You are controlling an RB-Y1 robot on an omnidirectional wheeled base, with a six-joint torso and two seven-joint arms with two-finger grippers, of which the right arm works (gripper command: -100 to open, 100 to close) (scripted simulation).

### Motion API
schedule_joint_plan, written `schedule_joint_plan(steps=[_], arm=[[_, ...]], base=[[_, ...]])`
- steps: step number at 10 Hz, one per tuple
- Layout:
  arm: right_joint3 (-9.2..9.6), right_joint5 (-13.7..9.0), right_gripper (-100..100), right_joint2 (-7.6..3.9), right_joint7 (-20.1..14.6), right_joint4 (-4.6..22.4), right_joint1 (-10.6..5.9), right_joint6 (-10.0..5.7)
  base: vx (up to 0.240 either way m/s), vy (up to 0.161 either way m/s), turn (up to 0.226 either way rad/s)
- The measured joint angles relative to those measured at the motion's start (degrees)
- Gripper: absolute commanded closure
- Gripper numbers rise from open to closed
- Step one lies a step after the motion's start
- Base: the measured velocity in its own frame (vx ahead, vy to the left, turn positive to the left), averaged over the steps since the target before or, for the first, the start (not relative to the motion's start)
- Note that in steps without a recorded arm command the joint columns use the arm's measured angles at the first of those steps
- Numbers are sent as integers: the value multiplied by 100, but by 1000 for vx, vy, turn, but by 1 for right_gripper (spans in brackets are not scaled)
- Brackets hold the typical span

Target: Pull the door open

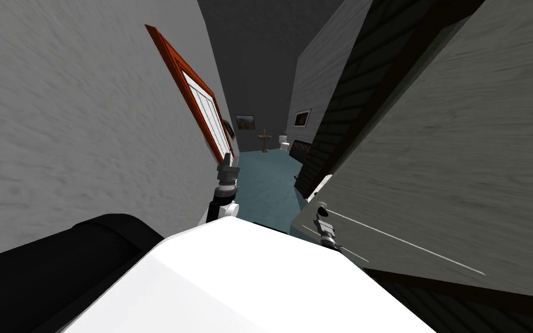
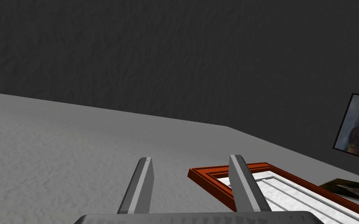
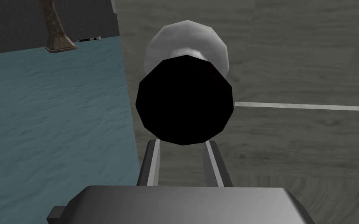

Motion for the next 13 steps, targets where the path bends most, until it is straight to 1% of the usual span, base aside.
schedule_joint_plan(steps=[1, 2, 3, 4, 5, 6, 7, 8, 9, 10, 11, 12, 13], arm=[[56, 31, 100, -73, -62, -116, 89, -31], [112, 64, 100, -108, -119, -116, 123, -82], [149, 83, 100, -139, -139, -206, 212, -82], [186, 104, 100, -145, -177, -123, 194, -135], [211, 117, 100, -202, -218, -196, 253, -152], [233, 131, 100, -228, -260, -187, 253, -194], [267, 154, 100, -230, -317, -30, 161, -288], [281, 161, 100, -242, -352, 13, 127, -319], [265, 153, 100, -244, -315, -116, 184, -254], [278, 163, 100, -298, -314, -253, 288, -258], [320, 189, 100, -308, -386, -87, 198, -363], [340, 195, 100, -296, -407, -35, 203, -356], [403, 234, 100, -351, -448, -80, 298, -376]], base=[[-182, -19, 51], [-119, -18, 42], [-57, -6, 11], [-77, -11, 56], [-67, -14, 30], [-57, -14, 21], [-44, -5, 17], [-14, 0, -2], [-70, -5, 56], [-95, -12, 26], [-29, -5, 19], [-46, -12, 1], [-62, -9, -16]])
